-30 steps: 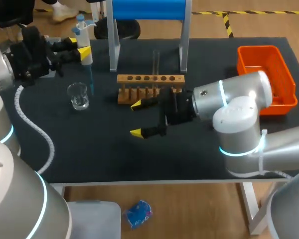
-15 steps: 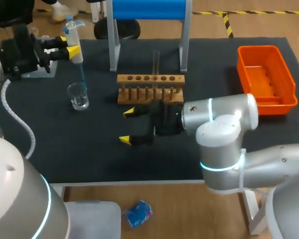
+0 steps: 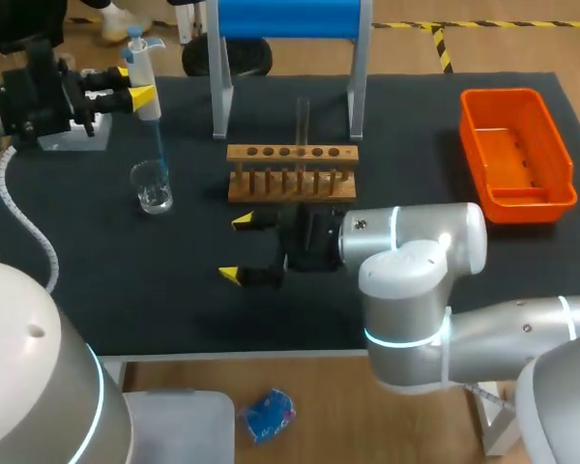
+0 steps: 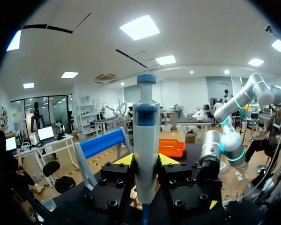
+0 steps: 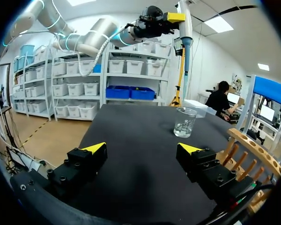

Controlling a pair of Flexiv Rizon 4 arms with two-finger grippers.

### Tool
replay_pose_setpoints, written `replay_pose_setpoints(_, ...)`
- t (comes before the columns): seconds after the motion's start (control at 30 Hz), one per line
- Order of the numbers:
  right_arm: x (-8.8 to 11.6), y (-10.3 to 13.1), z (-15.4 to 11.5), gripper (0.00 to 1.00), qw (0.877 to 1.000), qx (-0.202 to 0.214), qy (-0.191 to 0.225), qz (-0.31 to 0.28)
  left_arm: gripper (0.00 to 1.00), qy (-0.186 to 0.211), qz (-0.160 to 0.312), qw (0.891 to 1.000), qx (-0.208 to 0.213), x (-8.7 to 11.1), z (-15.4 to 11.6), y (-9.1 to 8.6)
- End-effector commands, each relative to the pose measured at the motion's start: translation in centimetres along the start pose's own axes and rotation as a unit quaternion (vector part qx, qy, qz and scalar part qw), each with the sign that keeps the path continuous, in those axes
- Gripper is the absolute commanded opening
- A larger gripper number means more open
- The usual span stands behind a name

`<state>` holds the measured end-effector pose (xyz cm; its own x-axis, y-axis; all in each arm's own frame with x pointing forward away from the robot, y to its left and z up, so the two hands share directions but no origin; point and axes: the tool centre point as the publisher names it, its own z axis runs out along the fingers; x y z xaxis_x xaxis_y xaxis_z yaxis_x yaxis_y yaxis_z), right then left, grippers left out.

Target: Invert the test tube, pick up the pipette, mount the tip to pipette, aspirate from beaker and dispense into the tube, eject the tip, return the pipette, and cap with the stopper.

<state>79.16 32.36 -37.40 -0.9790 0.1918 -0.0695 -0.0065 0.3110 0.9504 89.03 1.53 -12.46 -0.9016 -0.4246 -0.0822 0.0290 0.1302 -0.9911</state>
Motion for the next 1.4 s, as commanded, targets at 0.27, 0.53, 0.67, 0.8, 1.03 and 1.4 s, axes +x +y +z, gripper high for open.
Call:
replay_pose_setpoints(0.27, -0.3, -1.3, 1.8, 1.0, 0.999, -0.006, -0.023, 0.026, 0.0, -0.004, 0.012, 1.0, -0.001, -1.3, -0.5, 0.5)
replay_pose_setpoints(0.53, -0.6, -1.1, 1.9, 1.0, 0.999, -0.003, -0.029, 0.024, 0.0, -0.016, 0.026, 0.999, -0.015, -2.5, -0.4, 1.8)
replay_pose_setpoints(0.67, -0.6, -1.1, 1.9, 1.0, 0.999, -0.003, -0.029, 0.024, 0.0, -0.021, 0.026, 0.999, -0.015, -3.0, -0.3, 2.4)
replay_pose_setpoints(0.8, -0.6, -1.1, 1.9, 1.0, 0.999, -0.003, -0.029, 0.024, 0.0, -0.027, 0.026, 0.999, -0.01, -3.4, -0.3, 2.9)
replay_pose_setpoints(1.03, -0.6, -1.1, 1.9, 1.0, 0.999, -0.003, -0.029, 0.024, 0.0, -0.041, 0.035, 0.999, 0.001, -4.3, -0.4, 3.5)
replay_pose_setpoints(1.4, -0.6, -1.1, 1.9, 1.0, 0.999, -0.003, -0.029, 0.024, 0.0, -0.048, 0.036, 0.998, -0.005, -5.0, -0.3, 4.7)
